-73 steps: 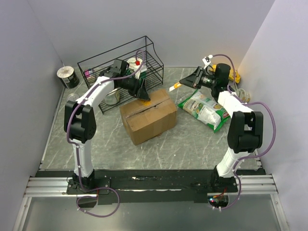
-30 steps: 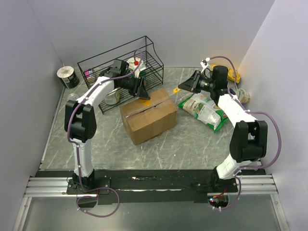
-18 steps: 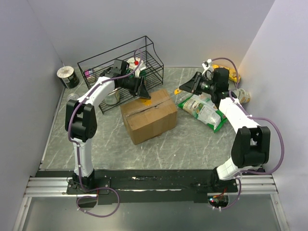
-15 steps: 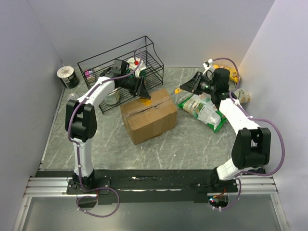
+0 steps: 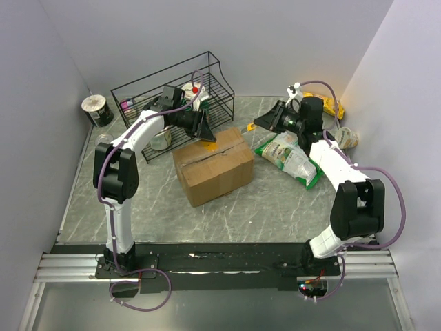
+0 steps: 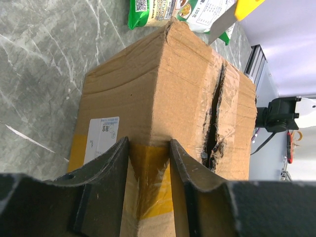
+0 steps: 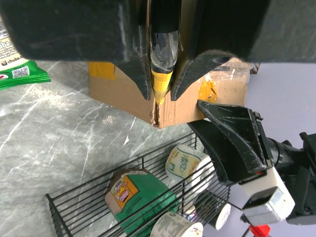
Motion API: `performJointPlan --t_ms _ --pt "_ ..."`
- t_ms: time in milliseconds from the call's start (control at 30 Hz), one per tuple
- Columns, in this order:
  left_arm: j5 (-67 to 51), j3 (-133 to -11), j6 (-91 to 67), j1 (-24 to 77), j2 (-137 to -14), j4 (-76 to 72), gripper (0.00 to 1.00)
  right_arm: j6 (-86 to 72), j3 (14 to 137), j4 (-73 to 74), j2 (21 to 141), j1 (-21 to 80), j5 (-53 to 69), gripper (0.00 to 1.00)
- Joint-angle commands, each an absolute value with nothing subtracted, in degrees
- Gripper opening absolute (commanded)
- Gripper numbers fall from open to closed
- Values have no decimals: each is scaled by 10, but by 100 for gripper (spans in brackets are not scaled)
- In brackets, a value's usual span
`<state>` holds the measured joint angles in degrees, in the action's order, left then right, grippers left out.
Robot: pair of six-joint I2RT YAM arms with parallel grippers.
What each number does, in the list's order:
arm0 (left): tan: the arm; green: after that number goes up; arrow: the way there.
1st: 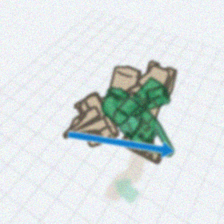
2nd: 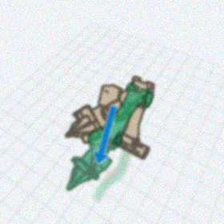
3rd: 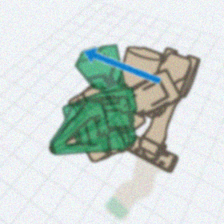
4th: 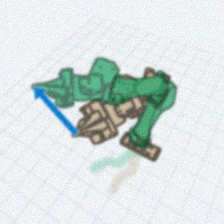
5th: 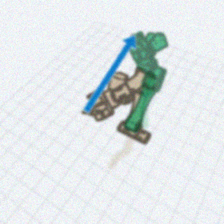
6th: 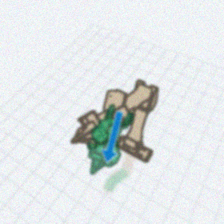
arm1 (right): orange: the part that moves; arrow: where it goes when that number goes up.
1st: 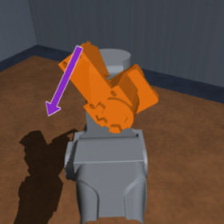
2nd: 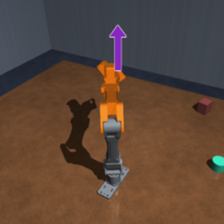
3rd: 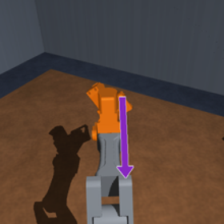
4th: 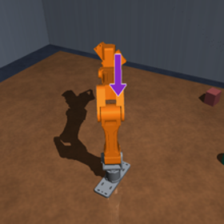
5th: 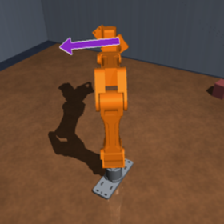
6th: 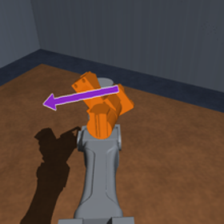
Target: Unpack the express box
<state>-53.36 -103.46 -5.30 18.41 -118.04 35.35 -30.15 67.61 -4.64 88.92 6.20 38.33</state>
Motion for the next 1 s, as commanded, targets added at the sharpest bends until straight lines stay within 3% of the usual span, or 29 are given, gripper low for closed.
performJointPlan --t_ms 0,967 --pt "-516 -1022 -54 192 -1189 352 34 -294 714 -61 899 74 374 0" --pt "-511 -1025 -58 192 -1200 355 32 -262 698 -46 881 78 360 0"
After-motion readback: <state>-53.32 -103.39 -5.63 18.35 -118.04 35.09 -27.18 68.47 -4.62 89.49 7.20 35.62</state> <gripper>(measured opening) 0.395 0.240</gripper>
